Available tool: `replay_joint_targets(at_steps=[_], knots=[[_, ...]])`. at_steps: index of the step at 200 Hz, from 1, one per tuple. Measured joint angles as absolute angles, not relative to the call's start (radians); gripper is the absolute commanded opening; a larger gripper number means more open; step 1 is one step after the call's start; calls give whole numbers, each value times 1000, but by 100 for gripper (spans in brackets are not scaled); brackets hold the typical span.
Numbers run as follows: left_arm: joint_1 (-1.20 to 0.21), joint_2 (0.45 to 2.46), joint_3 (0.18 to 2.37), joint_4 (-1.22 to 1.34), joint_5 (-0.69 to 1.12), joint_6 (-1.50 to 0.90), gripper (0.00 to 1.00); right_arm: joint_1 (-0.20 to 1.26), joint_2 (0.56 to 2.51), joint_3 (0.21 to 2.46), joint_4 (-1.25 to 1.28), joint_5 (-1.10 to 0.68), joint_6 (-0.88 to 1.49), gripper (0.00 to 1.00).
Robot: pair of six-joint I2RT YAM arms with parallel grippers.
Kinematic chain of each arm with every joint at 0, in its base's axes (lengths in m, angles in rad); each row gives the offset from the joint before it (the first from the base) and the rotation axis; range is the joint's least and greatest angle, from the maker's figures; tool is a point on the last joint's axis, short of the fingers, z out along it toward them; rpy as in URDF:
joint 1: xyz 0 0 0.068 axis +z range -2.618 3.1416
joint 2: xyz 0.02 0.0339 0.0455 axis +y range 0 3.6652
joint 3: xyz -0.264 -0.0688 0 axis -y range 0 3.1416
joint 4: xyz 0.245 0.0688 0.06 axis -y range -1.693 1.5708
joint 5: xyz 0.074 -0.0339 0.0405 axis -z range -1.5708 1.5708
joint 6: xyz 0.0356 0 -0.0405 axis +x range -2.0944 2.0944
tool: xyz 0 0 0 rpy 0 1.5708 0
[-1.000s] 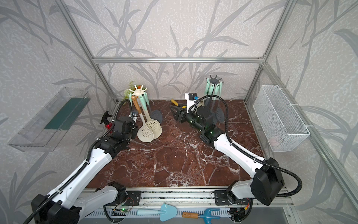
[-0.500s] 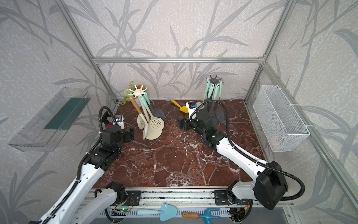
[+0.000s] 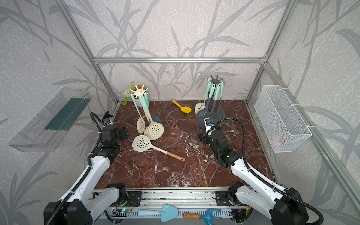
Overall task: Hang the skimmer on the kitchen utensil rack
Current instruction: Adjust the skimmer at the center of the board.
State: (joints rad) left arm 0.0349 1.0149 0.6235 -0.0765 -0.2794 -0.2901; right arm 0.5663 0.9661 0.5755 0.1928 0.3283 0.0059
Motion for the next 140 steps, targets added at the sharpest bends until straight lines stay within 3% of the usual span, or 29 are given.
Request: replay_joint_targets(at_steps=[30,57,102,140], knots=[[34,1045,624,-73,-206,-304,89,539,948,574,138,284,54,91],[33,1007,624,-82,-207,-303,89,625,966,576,121,205,83,89],[30,927,702,-246,-291,-279,88,754,1227,673,23,2,33,87],[27,815,798,-407,-281,-227,86,857,1357,718,-75,-38,-46,88]])
